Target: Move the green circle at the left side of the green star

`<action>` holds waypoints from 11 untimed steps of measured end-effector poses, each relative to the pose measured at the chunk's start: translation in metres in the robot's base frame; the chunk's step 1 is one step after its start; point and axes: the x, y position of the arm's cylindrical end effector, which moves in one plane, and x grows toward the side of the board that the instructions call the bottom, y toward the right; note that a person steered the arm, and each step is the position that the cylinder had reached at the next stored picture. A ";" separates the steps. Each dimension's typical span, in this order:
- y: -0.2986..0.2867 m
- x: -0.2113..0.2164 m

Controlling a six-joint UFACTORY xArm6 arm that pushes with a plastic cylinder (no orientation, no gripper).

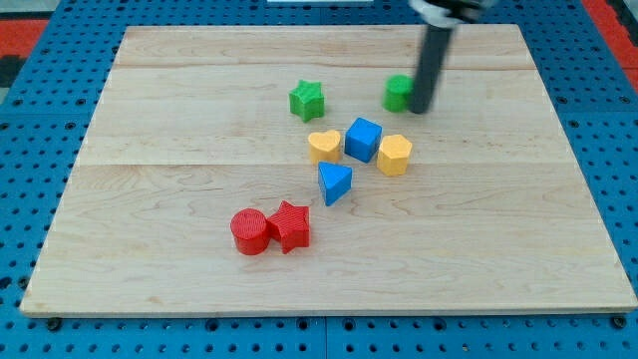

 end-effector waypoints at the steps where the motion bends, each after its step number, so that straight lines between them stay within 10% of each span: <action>1: 0.056 0.000; 5: -0.118 -0.019; 11: -0.139 -0.019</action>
